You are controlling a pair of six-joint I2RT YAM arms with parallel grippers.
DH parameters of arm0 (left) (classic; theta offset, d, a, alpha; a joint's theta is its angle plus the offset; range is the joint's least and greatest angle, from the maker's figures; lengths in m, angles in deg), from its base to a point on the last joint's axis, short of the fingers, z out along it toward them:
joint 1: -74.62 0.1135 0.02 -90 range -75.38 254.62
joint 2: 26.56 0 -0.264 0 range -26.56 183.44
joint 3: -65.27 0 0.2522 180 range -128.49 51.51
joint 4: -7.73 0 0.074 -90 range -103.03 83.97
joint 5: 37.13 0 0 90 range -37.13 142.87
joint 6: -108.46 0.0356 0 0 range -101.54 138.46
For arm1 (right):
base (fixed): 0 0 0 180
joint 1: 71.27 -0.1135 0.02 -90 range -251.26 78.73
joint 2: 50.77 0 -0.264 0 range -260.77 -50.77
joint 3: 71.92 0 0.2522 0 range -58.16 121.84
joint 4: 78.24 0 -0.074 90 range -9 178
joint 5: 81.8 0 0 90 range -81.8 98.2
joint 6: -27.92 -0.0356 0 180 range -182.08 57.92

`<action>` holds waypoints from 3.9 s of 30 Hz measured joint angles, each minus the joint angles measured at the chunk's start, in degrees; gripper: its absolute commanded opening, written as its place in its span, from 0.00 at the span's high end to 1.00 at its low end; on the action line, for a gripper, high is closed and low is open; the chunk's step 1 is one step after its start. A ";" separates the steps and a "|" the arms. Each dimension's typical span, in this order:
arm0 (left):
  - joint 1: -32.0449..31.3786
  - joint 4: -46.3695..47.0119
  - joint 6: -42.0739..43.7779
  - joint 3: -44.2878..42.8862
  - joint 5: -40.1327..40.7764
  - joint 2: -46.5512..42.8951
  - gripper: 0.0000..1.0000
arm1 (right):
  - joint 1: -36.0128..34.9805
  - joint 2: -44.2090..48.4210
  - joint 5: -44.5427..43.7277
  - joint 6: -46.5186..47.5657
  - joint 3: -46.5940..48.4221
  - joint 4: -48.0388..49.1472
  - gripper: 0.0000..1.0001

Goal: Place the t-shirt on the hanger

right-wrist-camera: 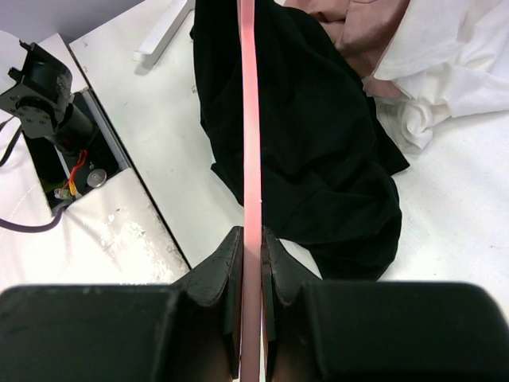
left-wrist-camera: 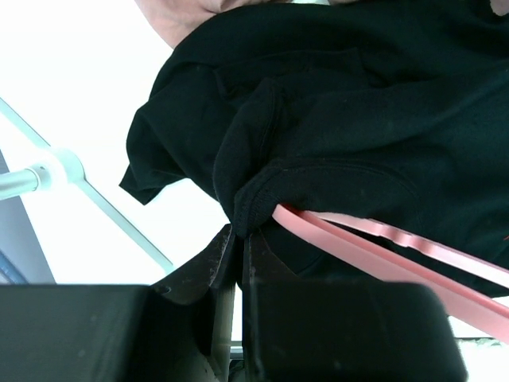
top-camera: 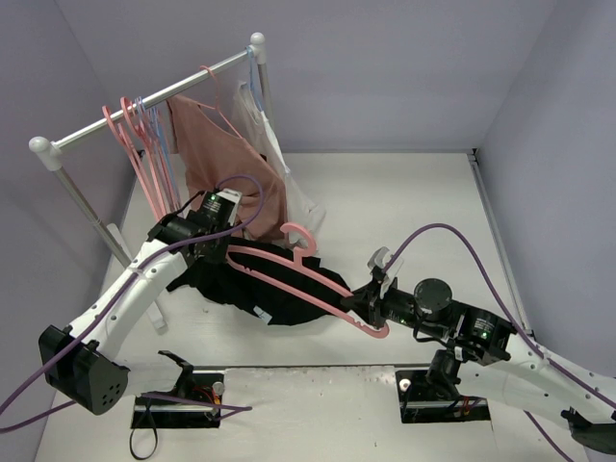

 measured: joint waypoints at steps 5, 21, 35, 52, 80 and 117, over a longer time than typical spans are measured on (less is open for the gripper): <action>0.00 -1.14 0.64 -2.93 -1.87 0.07 1.00 | -0.30 -2.52 0.30 0.25 0.09 0.09 1.00; -9.31 -4.86 -3.39 -17.37 -6.68 -1.34 1.00 | -1.53 -1.14 -0.40 3.47 2.45 4.08 1.00; -26.04 -4.55 -11.96 -31.99 2.39 -3.60 1.00 | -1.88 -4.49 -4.08 8.56 5.28 16.16 1.00; -28.58 -5.27 -12.95 -36.56 2.38 2.63 1.00 | -1.69 -4.75 -5.58 11.27 0.95 23.57 1.00; -29.35 -1.64 0.16 -31.63 1.16 -0.76 0.39 | 5.04 -10.58 4.83 11.90 -0.44 30.58 1.00; -1.36 -9.94 53.92 -22.75 -46.79 -4.01 0.54 | 9.88 -14.78 21.68 9.24 -0.33 30.85 1.00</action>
